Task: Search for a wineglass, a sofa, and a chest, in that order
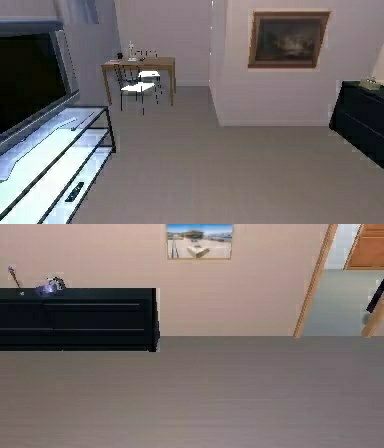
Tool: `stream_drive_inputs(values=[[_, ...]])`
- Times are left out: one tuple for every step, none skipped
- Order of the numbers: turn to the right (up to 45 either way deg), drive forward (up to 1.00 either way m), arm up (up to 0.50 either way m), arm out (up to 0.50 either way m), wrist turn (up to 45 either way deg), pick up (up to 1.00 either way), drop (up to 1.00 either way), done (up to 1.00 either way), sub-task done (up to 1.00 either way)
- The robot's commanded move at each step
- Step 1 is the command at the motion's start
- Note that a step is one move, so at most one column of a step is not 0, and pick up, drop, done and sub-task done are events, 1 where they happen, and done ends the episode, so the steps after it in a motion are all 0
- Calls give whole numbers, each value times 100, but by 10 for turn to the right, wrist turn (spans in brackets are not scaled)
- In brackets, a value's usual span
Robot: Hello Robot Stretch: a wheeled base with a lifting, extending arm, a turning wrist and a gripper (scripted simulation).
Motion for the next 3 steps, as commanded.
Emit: stream_drive_inputs(values=[[450, 0, 0, 0, 0, 0, 0, 0, 0], [450, 0, 0, 0, 0, 0, 0, 0, 0], [420, 0, 0, 0, 0, 0, 0, 0, 0]])
